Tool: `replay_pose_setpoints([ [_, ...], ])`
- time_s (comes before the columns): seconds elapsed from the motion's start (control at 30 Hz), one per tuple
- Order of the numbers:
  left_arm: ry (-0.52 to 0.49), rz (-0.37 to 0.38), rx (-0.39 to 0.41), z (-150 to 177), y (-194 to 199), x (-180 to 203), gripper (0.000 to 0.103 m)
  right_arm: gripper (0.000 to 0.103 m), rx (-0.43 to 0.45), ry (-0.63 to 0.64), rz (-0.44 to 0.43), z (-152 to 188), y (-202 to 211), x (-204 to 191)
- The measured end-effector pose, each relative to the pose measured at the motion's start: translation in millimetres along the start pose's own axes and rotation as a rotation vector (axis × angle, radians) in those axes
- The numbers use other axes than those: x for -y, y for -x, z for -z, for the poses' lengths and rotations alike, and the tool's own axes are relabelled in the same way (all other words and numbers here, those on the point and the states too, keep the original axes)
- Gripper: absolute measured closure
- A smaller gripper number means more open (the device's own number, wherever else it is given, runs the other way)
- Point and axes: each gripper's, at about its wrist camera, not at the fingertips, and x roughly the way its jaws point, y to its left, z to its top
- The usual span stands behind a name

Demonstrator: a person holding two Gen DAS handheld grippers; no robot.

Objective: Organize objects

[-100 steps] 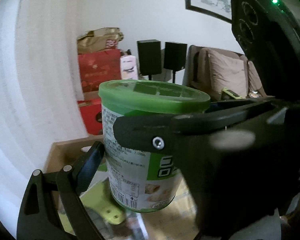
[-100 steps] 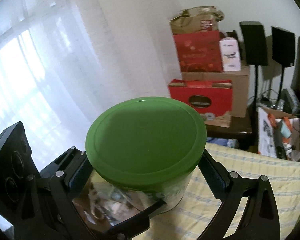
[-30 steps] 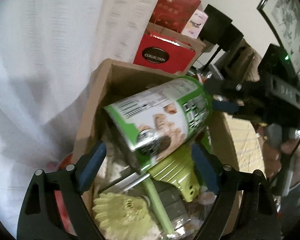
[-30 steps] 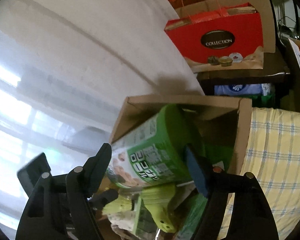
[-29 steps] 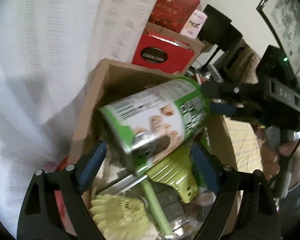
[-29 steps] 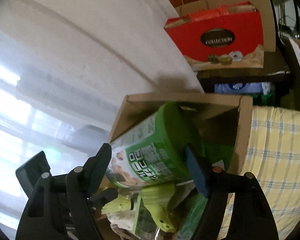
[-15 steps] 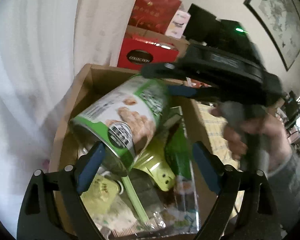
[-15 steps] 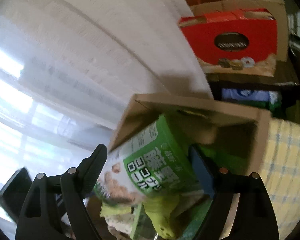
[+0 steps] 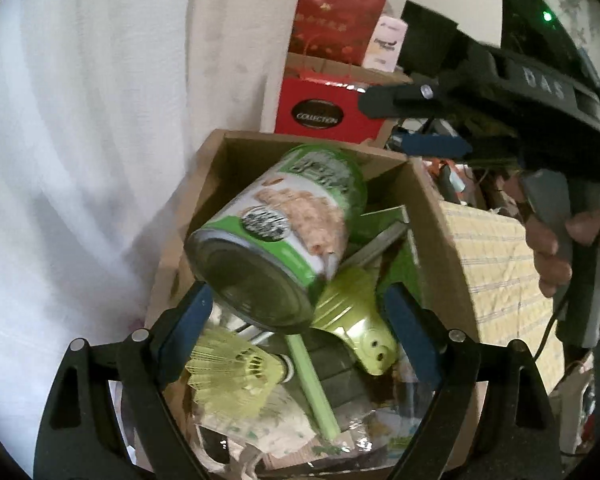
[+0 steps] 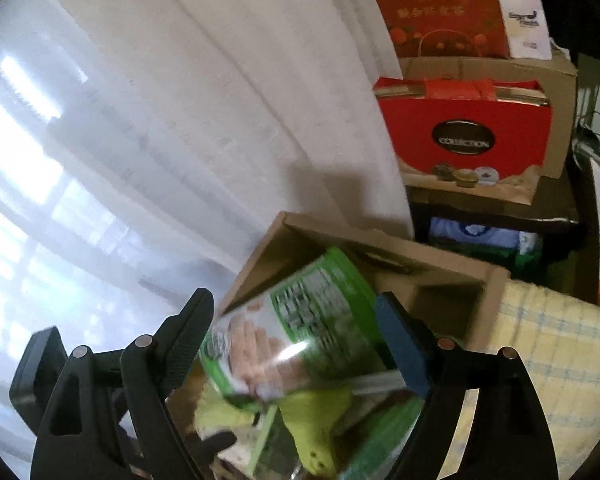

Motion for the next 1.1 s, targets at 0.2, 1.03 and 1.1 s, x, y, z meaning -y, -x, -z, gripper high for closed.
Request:
replay_pose_setpoints([
  [0.2,-0.010,0.003,0.047,5,22,15,0.007,0.018,-0.007,0.060,0.069,29,28,1],
  [1.03,-0.017,-0.108,0.122,47,55,61,0.000,0.012,0.139,0.164,0.343,136,124,16],
  [1.1,-0.019,-0.114,0.131,51,59,67,0.000,0.010,0.145,0.166,0.363,145,131,16],
])
